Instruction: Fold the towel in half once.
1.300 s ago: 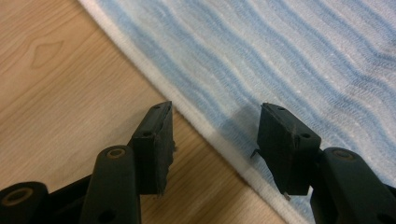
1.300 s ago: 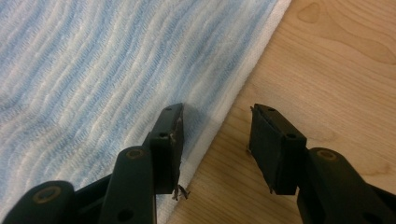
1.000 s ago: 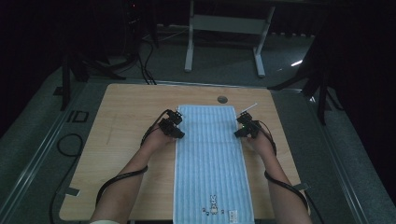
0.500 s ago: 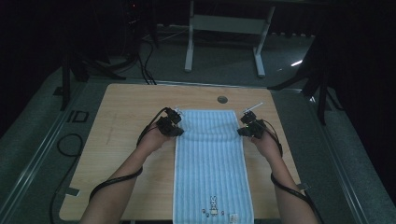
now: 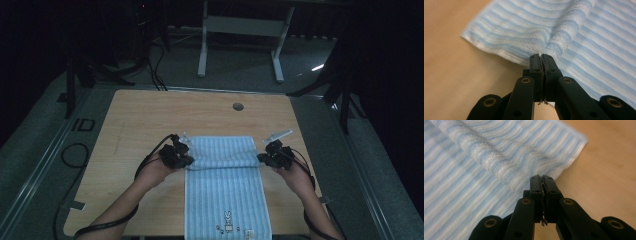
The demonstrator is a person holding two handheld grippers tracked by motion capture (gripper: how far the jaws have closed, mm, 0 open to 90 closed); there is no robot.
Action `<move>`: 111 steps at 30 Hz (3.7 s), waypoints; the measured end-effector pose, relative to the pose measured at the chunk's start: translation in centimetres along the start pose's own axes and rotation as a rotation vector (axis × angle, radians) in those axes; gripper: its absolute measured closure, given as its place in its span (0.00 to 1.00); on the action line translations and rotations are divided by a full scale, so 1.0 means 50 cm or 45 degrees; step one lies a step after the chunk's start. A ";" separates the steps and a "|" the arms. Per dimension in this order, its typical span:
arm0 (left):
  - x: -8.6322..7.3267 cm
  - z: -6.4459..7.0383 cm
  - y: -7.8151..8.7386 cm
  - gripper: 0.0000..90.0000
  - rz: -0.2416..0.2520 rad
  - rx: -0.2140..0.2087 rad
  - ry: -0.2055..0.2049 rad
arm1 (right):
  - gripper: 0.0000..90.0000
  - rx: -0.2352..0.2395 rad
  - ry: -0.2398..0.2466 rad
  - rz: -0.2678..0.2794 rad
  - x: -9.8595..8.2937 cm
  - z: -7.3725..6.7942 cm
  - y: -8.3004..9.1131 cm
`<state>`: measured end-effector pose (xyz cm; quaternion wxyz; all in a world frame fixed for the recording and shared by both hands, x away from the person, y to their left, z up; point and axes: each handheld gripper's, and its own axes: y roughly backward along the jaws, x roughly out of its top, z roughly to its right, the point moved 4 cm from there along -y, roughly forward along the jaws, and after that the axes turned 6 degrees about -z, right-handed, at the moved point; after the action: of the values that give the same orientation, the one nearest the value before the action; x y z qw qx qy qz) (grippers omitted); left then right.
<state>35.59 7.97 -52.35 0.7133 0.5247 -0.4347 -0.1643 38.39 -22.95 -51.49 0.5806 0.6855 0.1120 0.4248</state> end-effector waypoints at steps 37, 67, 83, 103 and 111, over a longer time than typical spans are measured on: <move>-0.019 -0.045 -0.079 0.85 -0.098 -0.003 -0.022 | 0.85 0.010 0.028 -0.135 0.008 -0.045 -0.107; -0.052 -0.112 -0.037 0.71 -0.091 -0.007 0.090 | 0.81 0.079 0.004 -0.111 0.098 -0.063 -0.122; -0.001 -0.278 -0.031 0.56 -0.076 0.259 0.398 | 0.59 -0.042 -0.184 -0.174 0.213 0.069 -0.140; 0.040 -0.330 -0.093 0.52 -0.081 0.229 0.458 | 0.75 -0.064 -0.221 -0.279 0.270 0.069 -0.242; 0.051 -0.311 -0.091 0.95 -0.094 0.186 0.396 | 0.97 -0.069 -0.144 -0.287 0.279 0.049 -0.239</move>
<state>50.36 13.83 -56.39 0.7252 0.6100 -0.3103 -0.0753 52.75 -12.04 -55.72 0.6483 0.6754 0.1439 0.3206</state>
